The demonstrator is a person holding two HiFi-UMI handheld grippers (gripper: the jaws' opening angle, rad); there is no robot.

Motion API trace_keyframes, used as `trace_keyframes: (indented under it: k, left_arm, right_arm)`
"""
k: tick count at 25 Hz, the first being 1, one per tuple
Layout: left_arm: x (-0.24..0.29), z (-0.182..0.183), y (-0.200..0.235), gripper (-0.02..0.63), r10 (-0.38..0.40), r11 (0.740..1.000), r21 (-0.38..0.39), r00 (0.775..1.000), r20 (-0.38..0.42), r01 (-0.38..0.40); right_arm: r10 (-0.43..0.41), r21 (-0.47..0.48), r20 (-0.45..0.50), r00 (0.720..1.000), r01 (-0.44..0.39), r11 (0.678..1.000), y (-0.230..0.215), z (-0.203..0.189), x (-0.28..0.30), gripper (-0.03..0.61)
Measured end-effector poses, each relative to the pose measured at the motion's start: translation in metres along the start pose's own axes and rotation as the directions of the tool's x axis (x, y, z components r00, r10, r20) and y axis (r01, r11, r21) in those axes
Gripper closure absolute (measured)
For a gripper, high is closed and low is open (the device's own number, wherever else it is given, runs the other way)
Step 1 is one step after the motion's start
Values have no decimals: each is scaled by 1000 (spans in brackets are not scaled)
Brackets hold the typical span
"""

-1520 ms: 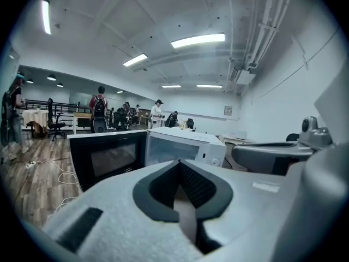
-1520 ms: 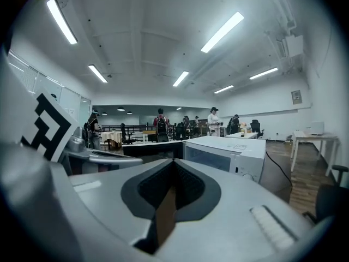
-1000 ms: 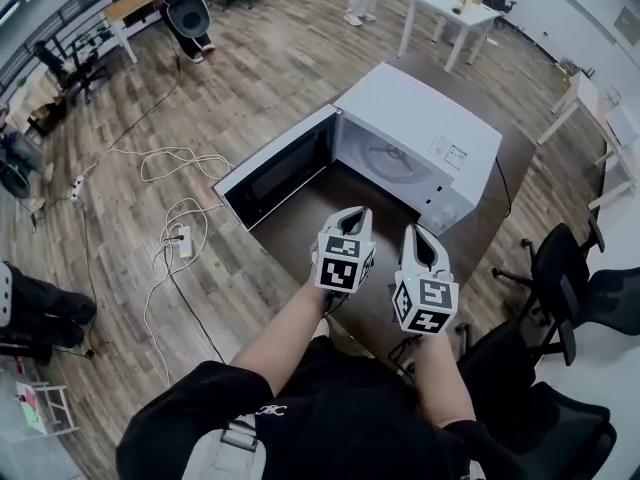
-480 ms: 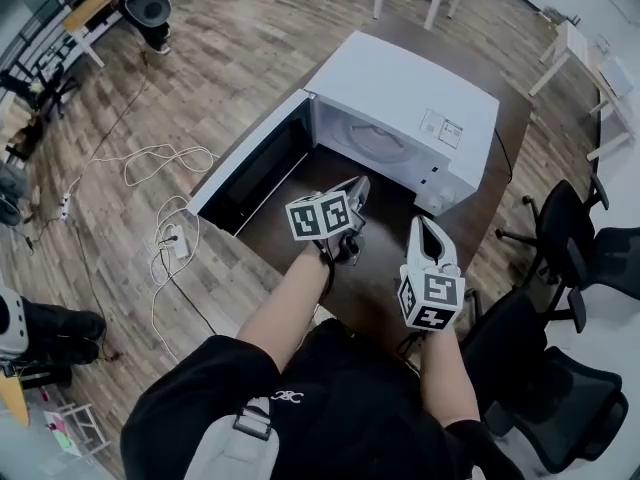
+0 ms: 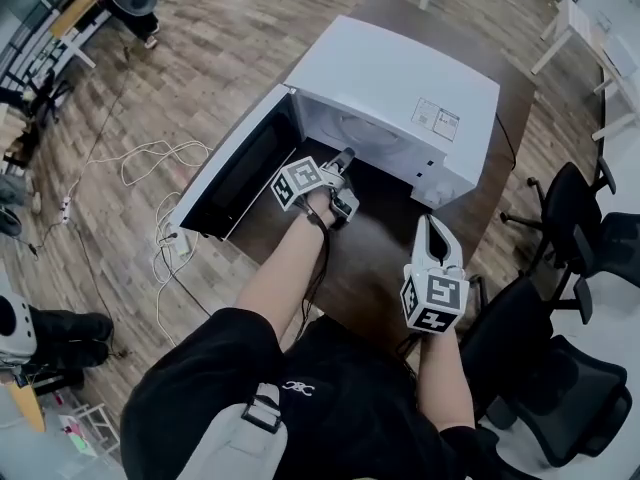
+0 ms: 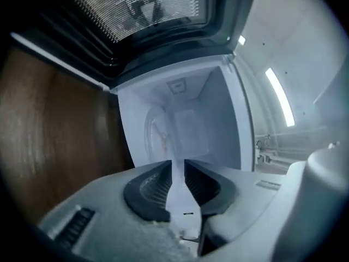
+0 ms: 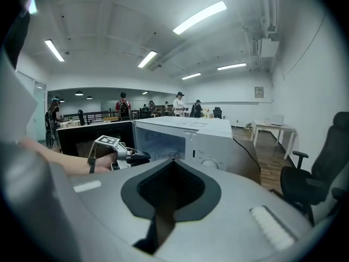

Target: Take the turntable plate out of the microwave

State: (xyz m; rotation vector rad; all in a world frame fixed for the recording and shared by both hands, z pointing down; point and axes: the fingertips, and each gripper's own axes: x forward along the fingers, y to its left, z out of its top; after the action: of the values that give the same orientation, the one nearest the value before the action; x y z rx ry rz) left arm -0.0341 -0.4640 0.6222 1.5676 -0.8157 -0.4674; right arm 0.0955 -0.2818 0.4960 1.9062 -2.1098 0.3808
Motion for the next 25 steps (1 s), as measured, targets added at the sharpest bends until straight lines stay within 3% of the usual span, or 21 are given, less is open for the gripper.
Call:
trace_keyframes:
  k: [4,8,20,25]
  left_arm:
    - [13,9,24,526,21,992,-122,1000,7,-20]
    - [26,11,43,495,55,982,-183,999,-2,-54]
    - [46,6,59,494,108,971,-204,992,-68,-120]
    - [48,9,53,482,82,972,-216,995,-58,-93]
  right_arm:
    - [-19,21,-14,1000,20,1000,-9,-5,5,571]
    - [-36,27,-29,999,37,999,-18,-10,8,571]
    - [-59,34,-61,996,61,998,-29,-22,12,571]
    - [-67,32,-69,995,70,997,-33,-24,11,571]
